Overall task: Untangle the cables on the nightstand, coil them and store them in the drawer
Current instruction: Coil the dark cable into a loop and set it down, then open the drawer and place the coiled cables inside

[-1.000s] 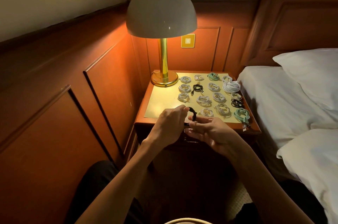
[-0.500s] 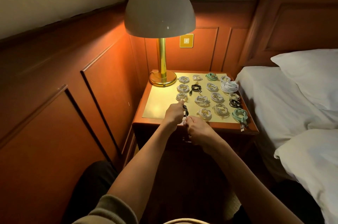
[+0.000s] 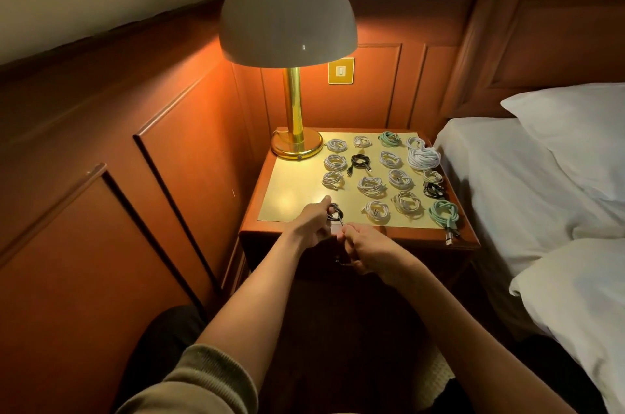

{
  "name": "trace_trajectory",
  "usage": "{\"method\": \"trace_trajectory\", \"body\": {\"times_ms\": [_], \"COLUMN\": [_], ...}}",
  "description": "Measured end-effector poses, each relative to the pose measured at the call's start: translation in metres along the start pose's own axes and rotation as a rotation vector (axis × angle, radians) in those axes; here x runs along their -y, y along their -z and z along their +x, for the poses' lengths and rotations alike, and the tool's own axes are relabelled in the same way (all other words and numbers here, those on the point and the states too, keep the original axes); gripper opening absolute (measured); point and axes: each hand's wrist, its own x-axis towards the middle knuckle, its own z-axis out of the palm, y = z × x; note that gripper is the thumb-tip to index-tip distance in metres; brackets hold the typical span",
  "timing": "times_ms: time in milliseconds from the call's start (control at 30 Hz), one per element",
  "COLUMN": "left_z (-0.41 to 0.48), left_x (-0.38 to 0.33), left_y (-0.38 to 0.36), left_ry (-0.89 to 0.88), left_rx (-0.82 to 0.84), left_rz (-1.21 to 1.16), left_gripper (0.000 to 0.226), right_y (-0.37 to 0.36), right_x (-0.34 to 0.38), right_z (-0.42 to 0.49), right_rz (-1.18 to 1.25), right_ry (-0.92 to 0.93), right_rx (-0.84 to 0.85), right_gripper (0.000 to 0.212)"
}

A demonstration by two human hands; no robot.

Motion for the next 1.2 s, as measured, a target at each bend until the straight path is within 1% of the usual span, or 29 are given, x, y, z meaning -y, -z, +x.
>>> {"method": "trace_trajectory", "body": {"times_ms": [67, 167, 300, 367, 400, 433, 500, 533, 567, 600, 667, 733, 800, 867, 900, 967, 1033, 1100, 1200], "left_z": [0.005, 0.015, 0.047, 0.06, 0.066, 0.072, 0.078, 0.081, 0.082, 0.085, 0.085, 0.077, 0.065, 0.05, 0.043, 0.035, 0.035, 0.037, 0.037], "left_x": [-0.008, -0.021, -0.016, -0.011, -0.008, -0.005, 0.001, 0.003, 0.005, 0.007, 0.01, 0.011, 0.018, 0.031, 0.038, 0.049, 0.046, 0.038, 0.037], "left_y": [0.003, 0.001, -0.001, 0.0, 0.002, 0.004, 0.008, 0.01, 0.012, 0.015, 0.023, 0.034, 0.045, 0.052, 0.057, 0.065, 0.07, 0.069, 0.066], "left_ry": [-0.051, -0.119, -0.204, -0.266, -0.295, -0.323, -0.393, -0.424, -0.439, -0.436, -0.429, -0.446, -0.465, -0.458, -0.452, -0.448, -0.428, -0.391, -0.377], "left_rx": [-0.015, -0.006, -0.123, -0.226, -0.269, -0.315, -0.402, -0.446, -0.467, -0.464, -0.446, -0.453, -0.453, -0.43, -0.409, -0.359, -0.3, -0.291, -0.319], "left_rz": [0.084, 0.119, 0.28, 0.486, 0.617, 0.722, 0.789, 0.826, 0.879, 0.926, 0.933, 0.966, 1.051, 1.115, 1.15, 1.18, 1.207, 1.249, 1.357], "left_gripper": [0.042, 0.04, 0.045, 0.048, 0.05, 0.051, 0.049, 0.051, 0.056, 0.061, 0.058, 0.049, 0.039, 0.036, 0.04, 0.049, 0.051, 0.05, 0.046], "right_y": [0.014, 0.029, 0.032, 0.031, 0.03, 0.029, 0.024, 0.02, 0.016, 0.01, -0.001, -0.008, -0.012, -0.016, -0.018, -0.022, -0.024, -0.025, -0.028], "right_x": [0.004, 0.009, 0.01, 0.005, 0.003, 0.003, 0.001, -0.003, -0.009, -0.017, -0.04, -0.063, -0.077, -0.085, -0.087, -0.09, -0.09, -0.091, -0.096], "right_z": [0.014, 0.04, 0.066, 0.073, 0.076, 0.077, 0.074, 0.07, 0.065, 0.06, 0.054, 0.058, 0.068, 0.077, 0.08, 0.086, 0.089, 0.091, 0.089], "right_rz": [-0.054, -0.096, -0.132, -0.152, -0.191, -0.264, -0.496, -0.596, -0.654, -0.686, -0.736, -0.788, -0.819, -0.842, -0.857, -0.863, -0.871, -0.874, -0.88], "right_ry": [-0.025, -0.088, -0.114, -0.111, -0.097, -0.06, 0.066, 0.121, 0.157, 0.167, 0.111, 0.015, -0.059, -0.117, -0.131, -0.131, -0.125, -0.111, -0.12], "right_rx": [-0.022, -0.123, -0.186, -0.216, -0.237, -0.271, -0.387, -0.461, -0.516, -0.537, -0.486, -0.355, -0.24, -0.171, -0.149, -0.118, -0.118, -0.165, -0.215], "right_gripper": [0.031, 0.034, 0.042, 0.055, 0.056, 0.052, 0.03, 0.024, 0.022, 0.022, 0.024, 0.031, 0.038, 0.031, 0.028, 0.03, 0.034, 0.036, 0.038]}}
